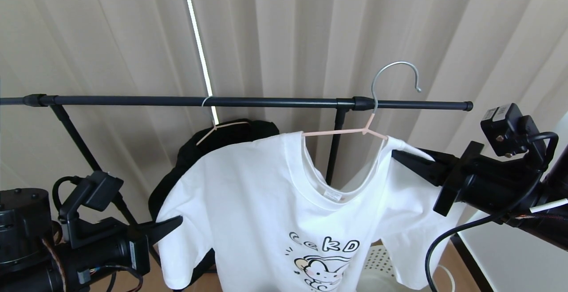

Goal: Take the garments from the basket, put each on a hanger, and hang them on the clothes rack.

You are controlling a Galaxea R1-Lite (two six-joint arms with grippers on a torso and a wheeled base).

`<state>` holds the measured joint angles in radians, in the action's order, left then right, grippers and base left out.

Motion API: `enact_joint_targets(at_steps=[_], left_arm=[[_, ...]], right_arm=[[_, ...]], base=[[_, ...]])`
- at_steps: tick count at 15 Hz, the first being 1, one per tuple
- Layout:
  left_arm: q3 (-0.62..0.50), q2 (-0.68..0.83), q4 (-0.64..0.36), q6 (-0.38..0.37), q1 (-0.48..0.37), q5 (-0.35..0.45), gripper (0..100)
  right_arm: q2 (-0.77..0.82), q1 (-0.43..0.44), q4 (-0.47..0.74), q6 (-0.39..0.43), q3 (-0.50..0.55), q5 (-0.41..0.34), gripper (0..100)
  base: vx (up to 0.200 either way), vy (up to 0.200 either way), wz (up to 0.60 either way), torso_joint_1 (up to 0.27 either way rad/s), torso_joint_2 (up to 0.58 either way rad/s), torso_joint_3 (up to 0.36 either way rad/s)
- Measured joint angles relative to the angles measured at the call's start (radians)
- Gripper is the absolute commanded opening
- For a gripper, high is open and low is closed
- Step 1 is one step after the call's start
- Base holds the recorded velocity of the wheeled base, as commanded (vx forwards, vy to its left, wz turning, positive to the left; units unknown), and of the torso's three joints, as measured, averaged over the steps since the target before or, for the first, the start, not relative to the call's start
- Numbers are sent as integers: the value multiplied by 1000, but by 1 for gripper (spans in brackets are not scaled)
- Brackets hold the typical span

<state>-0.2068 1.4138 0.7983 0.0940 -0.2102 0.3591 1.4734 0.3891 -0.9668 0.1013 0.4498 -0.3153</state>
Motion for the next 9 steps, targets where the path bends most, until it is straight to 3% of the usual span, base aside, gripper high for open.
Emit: enact_joint_targets(at_steps=[2,3,9], left_arm=[[8,-1,17,1,-13,1,0],[11,-3,22,1,-16,2,100],[30,-70,32,6,-23,20,100]], right_arm=[[0,0,1,0,-1,0,0],[1,0,1,0,-1,0,0],[6,0,1,1,-6,-2,0]], base=[[0,0,0,0,0,0],[0,0,0,0,0,0],[0,0,0,0,0,0]])
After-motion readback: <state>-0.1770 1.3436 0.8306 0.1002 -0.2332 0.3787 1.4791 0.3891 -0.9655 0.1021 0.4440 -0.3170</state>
